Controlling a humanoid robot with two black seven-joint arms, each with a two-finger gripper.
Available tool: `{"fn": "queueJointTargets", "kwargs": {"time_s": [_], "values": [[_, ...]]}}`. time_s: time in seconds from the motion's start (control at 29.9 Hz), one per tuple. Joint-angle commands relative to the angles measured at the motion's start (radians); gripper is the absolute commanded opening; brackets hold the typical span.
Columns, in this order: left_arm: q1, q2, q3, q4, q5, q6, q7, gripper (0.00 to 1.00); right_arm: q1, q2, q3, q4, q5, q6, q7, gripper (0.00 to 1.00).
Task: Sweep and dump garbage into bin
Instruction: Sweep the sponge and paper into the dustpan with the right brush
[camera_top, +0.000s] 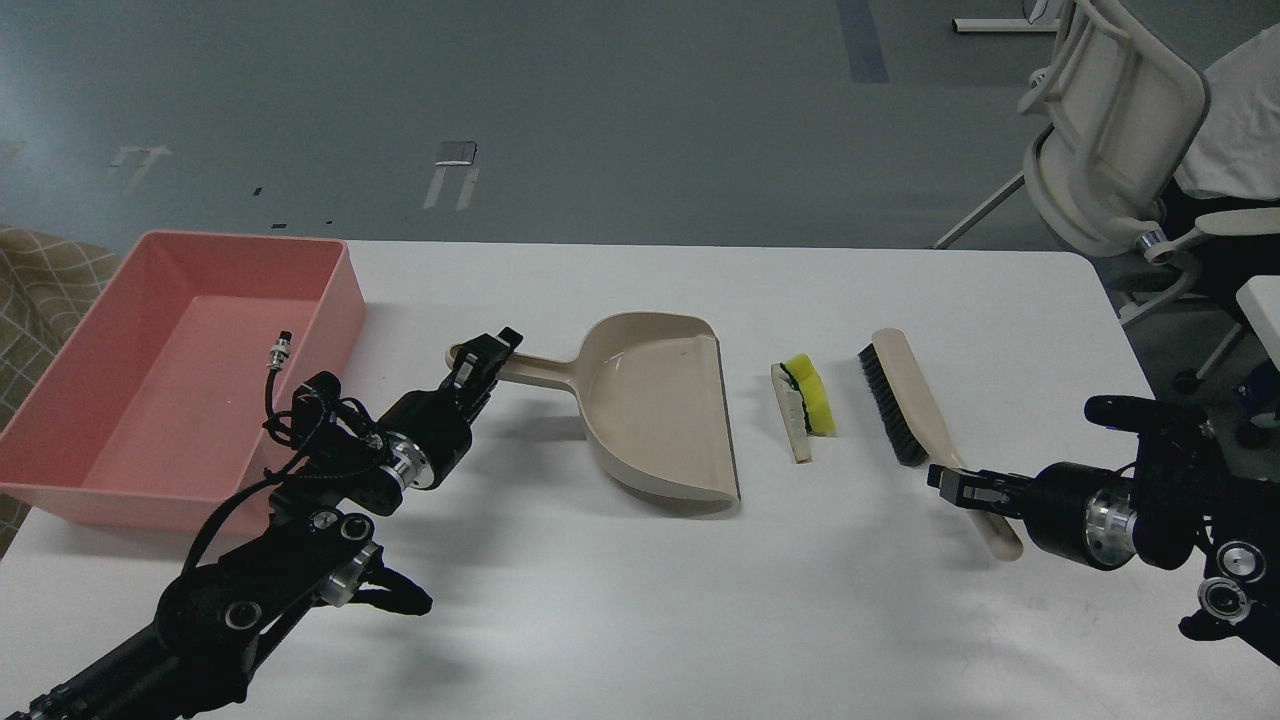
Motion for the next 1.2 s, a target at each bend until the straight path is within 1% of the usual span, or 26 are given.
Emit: {"fn": "queueJointTargets", "kwargs": {"time_s": [0.0,0.03,0.17,0.27,0.4,0.63,0.74,0.9,0.97,1.04,1.17], "values": [[-0.002,0.001,0.000,-0.001,0.002,0.001,-0.001,0.11,0.028,0.059,-0.002,-0.009,0.001,0.038,-0.020,0.00],[-0.002,0.001,0.000,-0.001,0.002,0.001,-0.003,0.11,0.034,0.073,-0.002,-0.010,0.001,0.049,-0.028,0.00],[-0.005,0.001,0.000,-0.001,0.007,0.001,-0.004,0.11,0.072,0.157,-0.002,-0.007,0.004,0.084,-0.084,0.00],[-0.007,0.001,0.000,-0.004,0.005,0.003,-0.004,0.11,0.077,0.205,-0.004,-0.012,0.004,0.084,-0.101,0.00],[-0.007,0.007,-0.002,-0.007,0.003,0.003,-0.006,0.11,0.088,0.284,-0.002,-0.020,0.003,0.084,-0.109,0.00],[-0.004,0.002,-0.002,-0.009,0.003,0.003,-0.006,0.11,0.152,0.450,0.007,-0.099,0.006,0.084,-0.111,0.00],[-0.007,0.004,-0.002,-0.009,0.003,0.003,-0.006,0.11,0.164,0.484,0.007,-0.113,0.004,0.084,-0.111,0.00],[-0.013,0.012,-0.005,-0.009,-0.004,0.003,-0.008,0.11,0.200,0.464,0.039,-0.093,0.009,0.084,-0.117,0.00],[-0.013,0.008,-0.008,-0.009,-0.003,0.003,-0.008,0.11,0.204,0.418,0.077,-0.086,0.009,0.084,-0.117,0.00],[-0.013,0.004,-0.013,-0.009,-0.003,0.004,-0.008,0.11,0.201,0.325,0.119,-0.047,0.016,0.084,-0.114,0.00],[-0.011,0.004,-0.014,-0.012,-0.004,0.007,-0.009,0.11,0.189,0.200,0.142,0.013,0.022,0.084,-0.106,0.00]]}}
